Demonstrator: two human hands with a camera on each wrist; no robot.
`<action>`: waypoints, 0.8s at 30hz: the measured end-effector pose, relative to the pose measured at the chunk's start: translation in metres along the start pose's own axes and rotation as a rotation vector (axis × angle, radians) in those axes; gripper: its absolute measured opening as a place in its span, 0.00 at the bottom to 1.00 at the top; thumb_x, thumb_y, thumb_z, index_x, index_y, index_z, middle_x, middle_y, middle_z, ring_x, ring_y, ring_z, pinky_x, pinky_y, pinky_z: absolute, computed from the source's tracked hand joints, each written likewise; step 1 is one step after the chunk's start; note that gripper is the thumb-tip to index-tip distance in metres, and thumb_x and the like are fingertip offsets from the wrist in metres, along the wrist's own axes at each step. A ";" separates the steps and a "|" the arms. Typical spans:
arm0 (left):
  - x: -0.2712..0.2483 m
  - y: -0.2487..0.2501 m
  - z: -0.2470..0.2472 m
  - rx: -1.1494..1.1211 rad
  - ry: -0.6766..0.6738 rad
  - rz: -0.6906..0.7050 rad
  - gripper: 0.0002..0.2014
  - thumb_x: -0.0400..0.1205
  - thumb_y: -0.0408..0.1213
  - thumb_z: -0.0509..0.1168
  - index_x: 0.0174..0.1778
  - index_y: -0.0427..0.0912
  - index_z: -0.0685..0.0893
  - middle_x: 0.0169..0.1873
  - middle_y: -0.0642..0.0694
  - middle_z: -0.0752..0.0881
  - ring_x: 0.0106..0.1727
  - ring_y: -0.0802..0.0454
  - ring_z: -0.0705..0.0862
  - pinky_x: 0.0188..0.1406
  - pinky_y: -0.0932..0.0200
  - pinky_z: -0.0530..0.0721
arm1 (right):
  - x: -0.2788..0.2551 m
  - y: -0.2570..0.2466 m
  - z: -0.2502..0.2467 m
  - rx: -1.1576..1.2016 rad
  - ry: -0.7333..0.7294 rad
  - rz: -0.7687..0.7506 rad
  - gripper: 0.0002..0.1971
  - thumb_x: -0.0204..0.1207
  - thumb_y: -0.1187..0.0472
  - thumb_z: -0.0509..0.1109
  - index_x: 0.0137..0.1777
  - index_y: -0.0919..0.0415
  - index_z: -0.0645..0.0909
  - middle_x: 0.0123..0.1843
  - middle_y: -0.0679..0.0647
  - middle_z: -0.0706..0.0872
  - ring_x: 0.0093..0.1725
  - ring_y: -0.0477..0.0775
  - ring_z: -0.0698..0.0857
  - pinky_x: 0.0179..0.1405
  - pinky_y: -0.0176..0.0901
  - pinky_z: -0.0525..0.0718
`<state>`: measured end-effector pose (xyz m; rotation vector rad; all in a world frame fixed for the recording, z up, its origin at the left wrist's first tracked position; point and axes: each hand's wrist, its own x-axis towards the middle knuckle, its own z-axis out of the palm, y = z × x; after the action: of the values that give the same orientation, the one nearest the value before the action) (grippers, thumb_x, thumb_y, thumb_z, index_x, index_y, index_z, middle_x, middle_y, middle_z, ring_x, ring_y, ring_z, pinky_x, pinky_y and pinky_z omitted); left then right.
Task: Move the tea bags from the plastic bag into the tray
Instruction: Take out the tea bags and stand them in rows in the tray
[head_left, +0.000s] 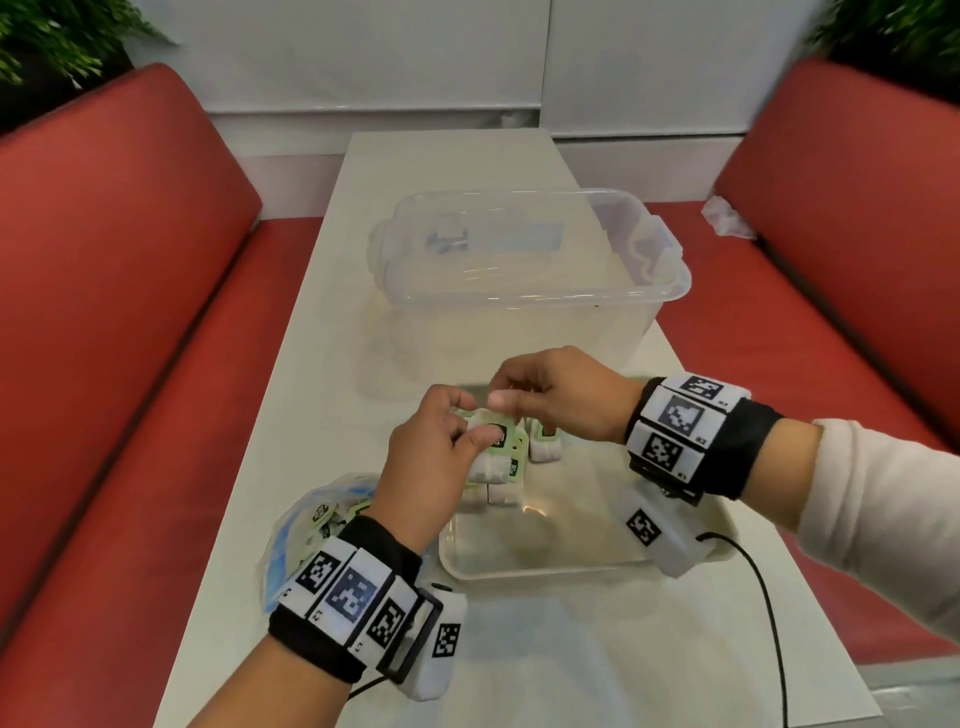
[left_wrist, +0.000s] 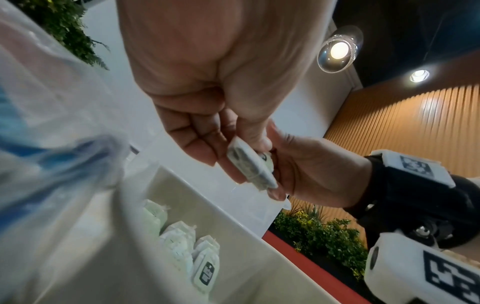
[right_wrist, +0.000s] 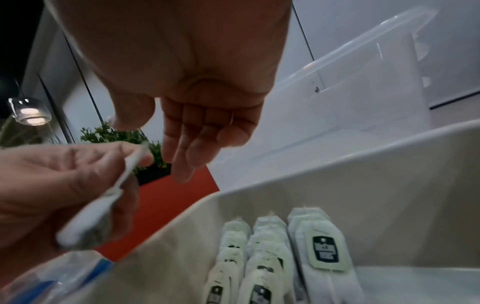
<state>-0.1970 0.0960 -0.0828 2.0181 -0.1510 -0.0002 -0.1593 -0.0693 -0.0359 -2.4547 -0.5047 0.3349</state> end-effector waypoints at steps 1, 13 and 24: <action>0.000 0.002 0.001 0.003 -0.007 0.007 0.11 0.77 0.41 0.70 0.50 0.49 0.75 0.28 0.49 0.85 0.29 0.63 0.78 0.30 0.77 0.72 | -0.002 -0.003 -0.001 -0.001 -0.009 0.000 0.08 0.78 0.52 0.69 0.48 0.56 0.84 0.31 0.40 0.82 0.25 0.34 0.79 0.31 0.25 0.77; -0.001 -0.002 -0.007 0.107 -0.076 0.017 0.14 0.74 0.30 0.72 0.50 0.50 0.79 0.44 0.57 0.86 0.40 0.66 0.83 0.39 0.81 0.76 | -0.008 0.014 -0.019 -0.231 -0.015 0.079 0.05 0.75 0.59 0.72 0.49 0.56 0.86 0.38 0.47 0.84 0.27 0.32 0.79 0.30 0.25 0.72; -0.001 -0.016 -0.011 0.333 -0.115 0.026 0.18 0.71 0.24 0.73 0.49 0.51 0.82 0.50 0.53 0.80 0.51 0.59 0.76 0.52 0.69 0.74 | 0.012 0.046 0.003 -0.481 -0.212 0.273 0.05 0.74 0.57 0.72 0.47 0.52 0.87 0.40 0.48 0.83 0.40 0.50 0.80 0.40 0.40 0.76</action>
<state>-0.1952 0.1134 -0.0924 2.3497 -0.2651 -0.0796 -0.1364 -0.0972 -0.0678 -2.9834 -0.3666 0.6553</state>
